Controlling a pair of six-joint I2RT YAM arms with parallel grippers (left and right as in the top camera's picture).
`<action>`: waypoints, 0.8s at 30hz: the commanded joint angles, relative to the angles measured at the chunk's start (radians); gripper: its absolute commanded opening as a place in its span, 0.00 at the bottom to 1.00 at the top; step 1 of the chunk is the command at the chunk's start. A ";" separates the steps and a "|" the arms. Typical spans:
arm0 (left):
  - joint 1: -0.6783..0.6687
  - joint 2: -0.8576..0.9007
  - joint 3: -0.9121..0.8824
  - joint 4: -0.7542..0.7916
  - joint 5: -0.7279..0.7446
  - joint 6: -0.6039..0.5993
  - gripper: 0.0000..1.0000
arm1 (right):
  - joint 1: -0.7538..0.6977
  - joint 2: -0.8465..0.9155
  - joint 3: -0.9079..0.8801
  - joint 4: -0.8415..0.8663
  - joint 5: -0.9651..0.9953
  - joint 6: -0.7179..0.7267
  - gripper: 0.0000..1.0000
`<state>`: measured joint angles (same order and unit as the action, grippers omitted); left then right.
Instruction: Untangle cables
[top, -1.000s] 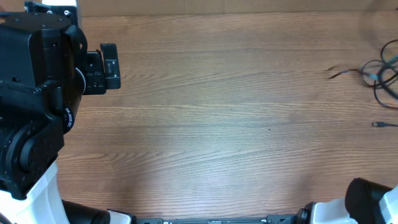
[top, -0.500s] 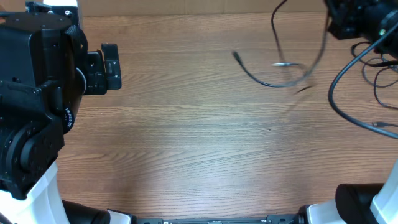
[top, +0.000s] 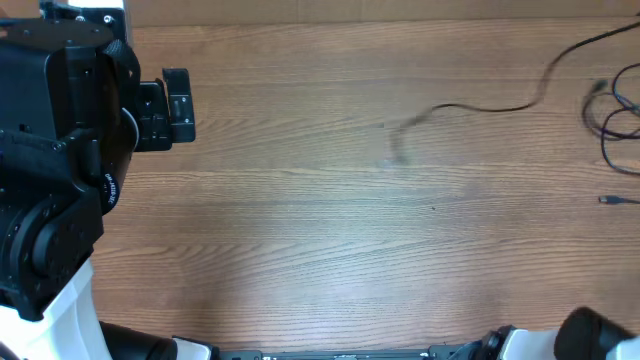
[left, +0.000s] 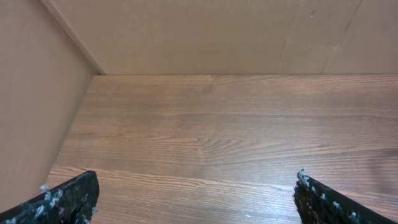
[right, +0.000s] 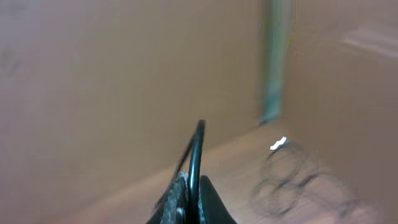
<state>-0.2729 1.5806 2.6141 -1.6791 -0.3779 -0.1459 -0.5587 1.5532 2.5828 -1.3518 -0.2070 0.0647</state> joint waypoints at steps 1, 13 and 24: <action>0.004 0.002 0.008 0.005 0.009 0.019 1.00 | -0.126 -0.072 0.011 0.067 0.032 -0.067 0.04; 0.004 0.002 0.008 -0.002 0.009 0.019 1.00 | -0.273 -0.024 0.006 0.176 0.042 -0.070 0.04; 0.004 0.002 0.008 -0.010 0.013 0.018 1.00 | -0.275 0.112 -0.235 0.242 0.034 -0.074 0.04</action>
<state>-0.2729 1.5806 2.6141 -1.6871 -0.3775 -0.1459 -0.8280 1.6424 2.3955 -1.1362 -0.1753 -0.0010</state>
